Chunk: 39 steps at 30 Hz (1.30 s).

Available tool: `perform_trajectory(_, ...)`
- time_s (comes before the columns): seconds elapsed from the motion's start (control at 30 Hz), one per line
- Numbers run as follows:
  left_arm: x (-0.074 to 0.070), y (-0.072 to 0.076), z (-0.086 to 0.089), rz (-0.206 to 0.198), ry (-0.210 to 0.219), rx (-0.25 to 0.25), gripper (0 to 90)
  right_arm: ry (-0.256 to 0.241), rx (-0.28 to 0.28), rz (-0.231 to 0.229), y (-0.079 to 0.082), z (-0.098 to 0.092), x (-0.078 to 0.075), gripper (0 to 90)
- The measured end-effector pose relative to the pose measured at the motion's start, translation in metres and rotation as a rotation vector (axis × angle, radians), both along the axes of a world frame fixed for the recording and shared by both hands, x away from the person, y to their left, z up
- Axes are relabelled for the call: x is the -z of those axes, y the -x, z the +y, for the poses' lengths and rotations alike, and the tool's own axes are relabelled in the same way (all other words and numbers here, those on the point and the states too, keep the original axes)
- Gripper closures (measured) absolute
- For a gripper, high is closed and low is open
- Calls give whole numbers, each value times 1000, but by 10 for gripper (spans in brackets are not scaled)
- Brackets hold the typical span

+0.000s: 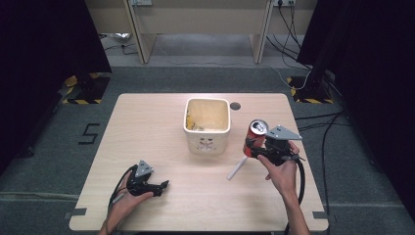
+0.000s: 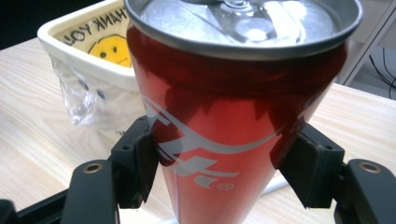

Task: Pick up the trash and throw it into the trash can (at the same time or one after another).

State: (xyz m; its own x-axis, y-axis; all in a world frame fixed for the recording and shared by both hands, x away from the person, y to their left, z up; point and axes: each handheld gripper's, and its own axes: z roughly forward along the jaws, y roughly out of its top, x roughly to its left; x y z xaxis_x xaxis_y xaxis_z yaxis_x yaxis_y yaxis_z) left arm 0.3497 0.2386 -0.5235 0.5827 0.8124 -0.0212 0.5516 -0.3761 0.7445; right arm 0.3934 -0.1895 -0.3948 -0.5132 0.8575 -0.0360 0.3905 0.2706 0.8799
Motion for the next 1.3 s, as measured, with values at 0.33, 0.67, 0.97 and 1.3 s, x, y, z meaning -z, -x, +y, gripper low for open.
perform_trajectory(0.33, 0, 0, 0, -1, 4, -2, 133, -41, -12, -4, -17, 6, -27, 338)
perform_trajectory(0.67, 0, 0, 0, -1, 4, -2, 133, -47, -22, -11, -31, 17, -48, 338)
perform_trajectory(0.97, 0, 0, 0, 0, 3, -1, 133, -51, -37, -11, -47, 29, -64, 338)
perform_trajectory(1.3, 0, 0, 0, 0, 3, -1, 133, -36, -24, -18, -57, 30, -79, 338)
